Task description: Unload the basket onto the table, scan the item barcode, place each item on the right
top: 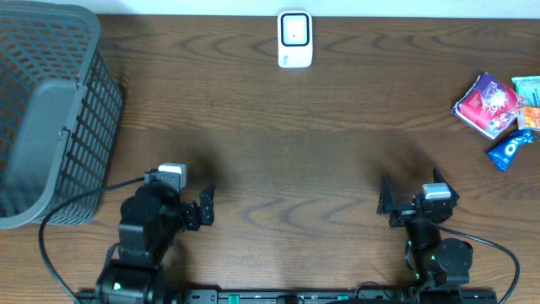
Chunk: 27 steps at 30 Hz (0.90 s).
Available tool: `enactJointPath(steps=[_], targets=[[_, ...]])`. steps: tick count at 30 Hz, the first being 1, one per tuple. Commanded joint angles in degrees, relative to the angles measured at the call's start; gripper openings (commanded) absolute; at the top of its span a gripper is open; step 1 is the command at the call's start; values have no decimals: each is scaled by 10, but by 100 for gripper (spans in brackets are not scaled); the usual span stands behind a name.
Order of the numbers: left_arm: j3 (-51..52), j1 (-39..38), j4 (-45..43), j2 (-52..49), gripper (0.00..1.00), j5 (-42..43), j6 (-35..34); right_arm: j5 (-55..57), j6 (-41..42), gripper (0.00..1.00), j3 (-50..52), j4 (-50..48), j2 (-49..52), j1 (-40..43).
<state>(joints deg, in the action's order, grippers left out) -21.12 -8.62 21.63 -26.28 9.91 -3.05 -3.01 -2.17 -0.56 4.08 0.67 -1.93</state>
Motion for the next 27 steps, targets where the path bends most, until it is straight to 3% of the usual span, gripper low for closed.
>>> enactJointPath(steps=[1, 17, 21, 27], targets=[[40, 4, -57, 56, 98, -6, 7, -2, -7, 99, 2, 2, -4, 4], [184, 63, -234, 258, 98, -3, 7, -1, -7, 99, 2, 2, -4, 4], [209, 70, -286, 262, 98, -3, 7, -2, -7, 99, 2, 1, -4, 4], [209, 81, -281, 262, 98, -6, 7, -2, -7, 99, 2, 2, -4, 4]])
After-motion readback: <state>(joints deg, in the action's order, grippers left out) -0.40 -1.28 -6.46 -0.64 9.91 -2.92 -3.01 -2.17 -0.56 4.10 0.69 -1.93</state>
